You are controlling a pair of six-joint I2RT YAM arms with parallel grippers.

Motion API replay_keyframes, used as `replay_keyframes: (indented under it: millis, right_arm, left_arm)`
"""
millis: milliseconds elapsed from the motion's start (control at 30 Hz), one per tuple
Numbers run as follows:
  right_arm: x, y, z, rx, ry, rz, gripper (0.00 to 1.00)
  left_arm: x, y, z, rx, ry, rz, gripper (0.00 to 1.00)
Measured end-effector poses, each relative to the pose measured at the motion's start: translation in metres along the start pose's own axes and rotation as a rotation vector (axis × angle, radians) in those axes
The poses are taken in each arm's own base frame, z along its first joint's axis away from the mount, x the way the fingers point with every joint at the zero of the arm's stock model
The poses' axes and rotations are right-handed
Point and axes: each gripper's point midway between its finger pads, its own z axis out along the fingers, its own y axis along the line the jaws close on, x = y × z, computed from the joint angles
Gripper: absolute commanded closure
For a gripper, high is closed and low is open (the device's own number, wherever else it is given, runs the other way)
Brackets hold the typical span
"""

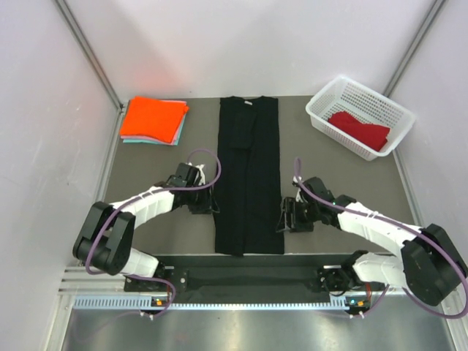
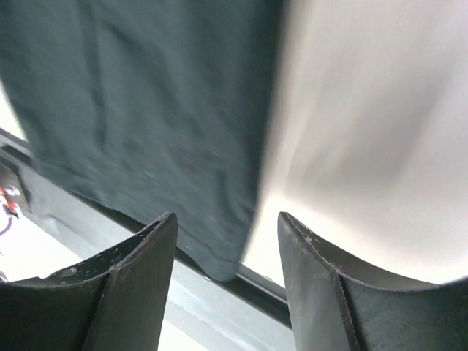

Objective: Fold and stack the t-shirts
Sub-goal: Fold the tshirt

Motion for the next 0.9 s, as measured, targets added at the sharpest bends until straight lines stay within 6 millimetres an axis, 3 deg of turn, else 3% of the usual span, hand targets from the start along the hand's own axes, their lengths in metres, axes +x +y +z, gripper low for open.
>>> replay_keyframes:
  millis: [167,433,633,767,833,900]
  right_arm:
    - [0.033,-0.016,0.007,0.02,0.062,0.051,0.46]
    - [0.052,0.0,0.011,-0.02,0.082,0.034,0.53]
    - [0.063,0.003,0.008,-0.022,0.078,0.048,0.56]
    - [0.063,0.004,0.008,-0.018,0.067,0.052,0.69]
    - [0.062,0.004,0.008,-0.013,0.063,0.058,0.74]
    - [0.062,0.003,0.008,-0.008,0.058,0.06,0.85]
  left_arm:
    - [0.003,0.001,0.0,0.009,-0.014,0.005,0.57]
    - [0.005,-0.005,0.001,0.037,-0.018,0.011,0.61]
    - [0.008,-0.01,0.0,0.063,-0.005,0.019,0.57]
    - [0.009,-0.011,-0.001,0.067,-0.002,0.033,0.56]
    - [0.009,-0.012,-0.001,0.07,-0.001,0.036,0.6]
    - [0.01,-0.012,-0.001,0.073,0.0,0.039,0.65]
